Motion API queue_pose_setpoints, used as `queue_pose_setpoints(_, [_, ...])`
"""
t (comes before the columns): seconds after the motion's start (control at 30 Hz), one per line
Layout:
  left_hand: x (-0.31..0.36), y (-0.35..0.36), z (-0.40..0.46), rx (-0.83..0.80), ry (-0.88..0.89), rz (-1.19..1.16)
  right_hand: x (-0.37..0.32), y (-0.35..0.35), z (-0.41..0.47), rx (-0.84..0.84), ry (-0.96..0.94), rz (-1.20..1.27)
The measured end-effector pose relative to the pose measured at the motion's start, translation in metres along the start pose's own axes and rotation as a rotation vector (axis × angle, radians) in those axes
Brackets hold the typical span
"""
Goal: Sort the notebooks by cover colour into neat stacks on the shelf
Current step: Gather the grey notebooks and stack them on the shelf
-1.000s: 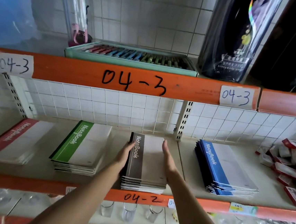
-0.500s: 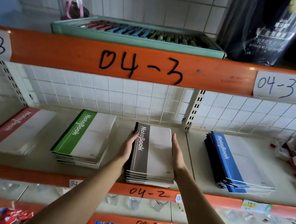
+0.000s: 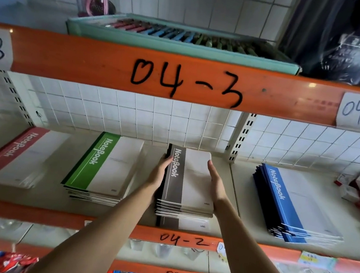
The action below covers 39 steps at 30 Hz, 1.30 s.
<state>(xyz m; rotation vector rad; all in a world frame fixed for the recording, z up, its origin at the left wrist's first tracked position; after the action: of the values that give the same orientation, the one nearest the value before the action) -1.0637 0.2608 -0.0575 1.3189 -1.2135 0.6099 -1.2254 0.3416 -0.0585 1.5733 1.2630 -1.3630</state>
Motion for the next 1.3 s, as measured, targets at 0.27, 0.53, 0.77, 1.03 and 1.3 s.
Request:
queue_pose_setpoints(0.27, [0.001, 0.004, -0.023, 0.013, -0.04, -0.002, 0.0, 0.0, -0.019, 0.002, 0.039, 0.001])
queue_pose_setpoints(0.53, [0.007, 0.009, -0.053, 0.029, -0.066, 0.012, -0.004, -0.001, -0.051, -0.026, 0.12, -0.035])
queue_pose_setpoints(0.77, [0.016, 0.003, -0.081, 0.073, -0.326, 0.251, -0.019, -0.02, -0.064, -0.078, 0.271, -0.188])
queue_pose_setpoints(1.03, [0.029, -0.001, -0.107, 0.141, -0.499, 0.529, -0.028, -0.026, -0.085, -0.196, 0.584, -0.353])
queue_pose_setpoints(1.3, [0.017, 0.004, -0.111, 0.165, -0.449, 0.562, -0.024, -0.014, -0.094, -0.125, 0.37, -0.321])
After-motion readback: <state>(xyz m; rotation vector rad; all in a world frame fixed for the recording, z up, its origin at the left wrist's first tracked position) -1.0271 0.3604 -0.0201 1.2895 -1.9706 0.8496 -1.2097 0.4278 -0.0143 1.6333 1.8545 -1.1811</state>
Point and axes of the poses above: each hand's wrist, its own z-axis towards the middle knuckle, its own y-axis out of the palm, x = y × z, the point moved 5 cm from there along z, towards the middle knuckle, and after that the axes turned 13 degrees about -z, right-handed, at the moved point
